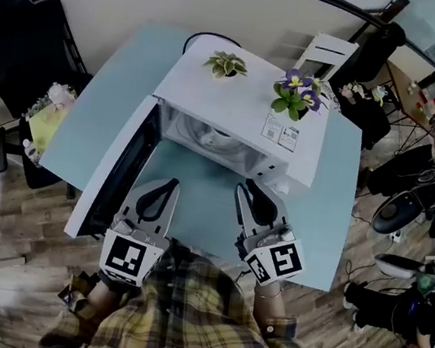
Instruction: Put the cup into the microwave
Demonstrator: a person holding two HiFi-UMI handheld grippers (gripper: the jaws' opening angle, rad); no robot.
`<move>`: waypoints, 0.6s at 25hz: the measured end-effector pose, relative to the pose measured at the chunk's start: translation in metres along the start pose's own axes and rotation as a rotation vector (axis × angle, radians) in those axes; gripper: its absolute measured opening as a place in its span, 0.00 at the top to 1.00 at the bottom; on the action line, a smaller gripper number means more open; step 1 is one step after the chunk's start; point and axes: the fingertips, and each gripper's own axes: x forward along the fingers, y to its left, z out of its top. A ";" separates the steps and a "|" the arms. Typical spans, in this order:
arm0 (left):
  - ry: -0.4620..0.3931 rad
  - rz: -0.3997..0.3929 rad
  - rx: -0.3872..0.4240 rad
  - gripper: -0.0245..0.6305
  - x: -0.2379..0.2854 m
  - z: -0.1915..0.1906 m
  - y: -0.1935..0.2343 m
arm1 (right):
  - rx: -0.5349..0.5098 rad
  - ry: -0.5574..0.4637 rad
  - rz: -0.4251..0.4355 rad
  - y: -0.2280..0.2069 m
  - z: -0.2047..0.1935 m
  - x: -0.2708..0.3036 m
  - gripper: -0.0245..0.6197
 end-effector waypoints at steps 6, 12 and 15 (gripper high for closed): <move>-0.018 -0.035 -0.007 0.97 0.008 0.002 -0.003 | 0.010 0.014 -0.061 -0.010 0.004 -0.015 0.91; 0.000 -0.068 -0.038 0.97 0.017 -0.002 -0.004 | 0.037 0.034 -0.090 -0.017 0.002 -0.018 0.95; 0.019 -0.078 -0.051 0.97 0.021 -0.004 -0.003 | 0.038 0.045 -0.097 -0.021 0.002 -0.017 0.96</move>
